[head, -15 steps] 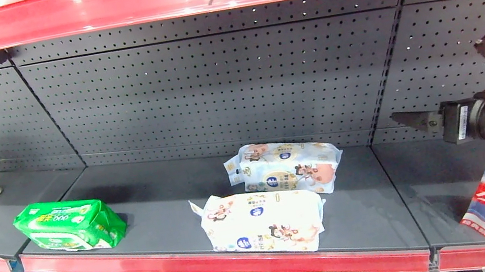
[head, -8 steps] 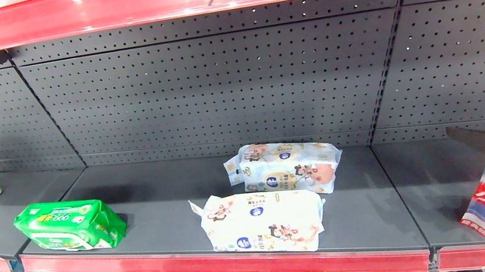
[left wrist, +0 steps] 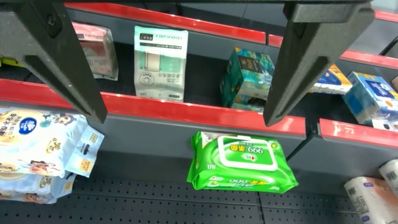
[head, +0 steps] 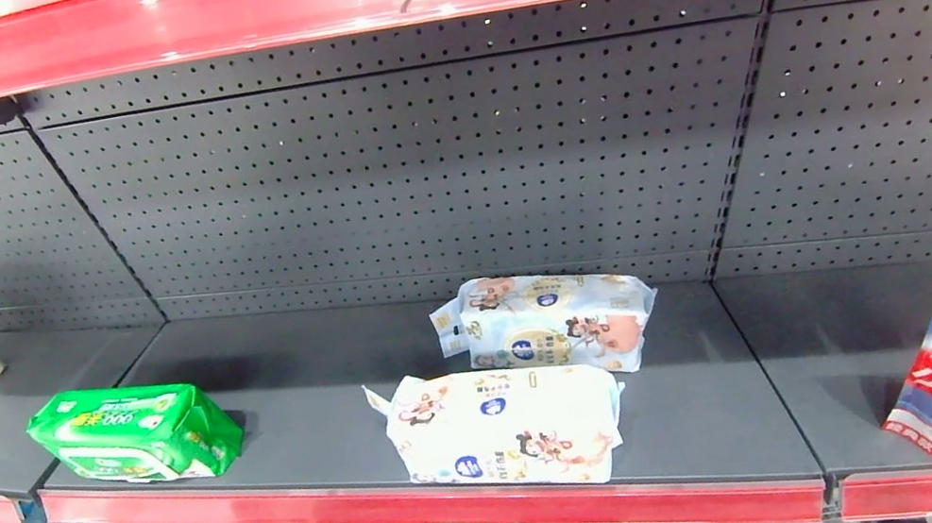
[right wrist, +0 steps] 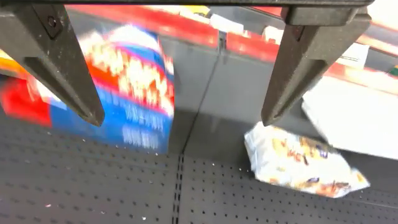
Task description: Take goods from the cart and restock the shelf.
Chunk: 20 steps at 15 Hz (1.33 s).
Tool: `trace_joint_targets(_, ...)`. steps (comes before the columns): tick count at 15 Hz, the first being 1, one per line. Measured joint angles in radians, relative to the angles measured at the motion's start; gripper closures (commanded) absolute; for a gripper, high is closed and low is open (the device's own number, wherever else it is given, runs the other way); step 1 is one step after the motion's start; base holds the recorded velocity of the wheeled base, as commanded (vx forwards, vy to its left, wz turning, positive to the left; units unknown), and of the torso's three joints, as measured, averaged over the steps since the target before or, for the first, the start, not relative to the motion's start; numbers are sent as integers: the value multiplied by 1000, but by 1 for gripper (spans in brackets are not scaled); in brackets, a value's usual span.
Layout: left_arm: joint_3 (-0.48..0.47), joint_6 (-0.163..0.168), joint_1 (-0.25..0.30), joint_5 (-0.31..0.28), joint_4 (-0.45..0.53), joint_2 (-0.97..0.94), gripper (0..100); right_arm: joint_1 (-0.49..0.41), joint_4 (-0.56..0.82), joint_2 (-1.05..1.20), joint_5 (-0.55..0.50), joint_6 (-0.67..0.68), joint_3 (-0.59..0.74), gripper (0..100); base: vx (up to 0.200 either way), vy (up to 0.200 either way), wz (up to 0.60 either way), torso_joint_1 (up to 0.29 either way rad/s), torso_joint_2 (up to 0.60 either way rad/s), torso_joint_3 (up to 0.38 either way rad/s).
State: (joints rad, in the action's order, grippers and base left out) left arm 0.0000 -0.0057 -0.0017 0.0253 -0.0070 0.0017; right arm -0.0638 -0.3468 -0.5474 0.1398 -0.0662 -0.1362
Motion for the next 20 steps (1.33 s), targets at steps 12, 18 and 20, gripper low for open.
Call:
trace_joint_targets(12,0,0,0,0,1,0,0,-29,344,454,-128,82,134,0,0,0,0,0,0,0)
trace_joint_targets(18,0,2,0,-4,1,0,0,-30,344,458,-130,76,134,0,0,0,0,0,0,0)
trace_joint_targets(20,0,4,0,-5,1,0,0,-30,344,458,-130,76,134,0,0,0,-300,-1,4,-1)
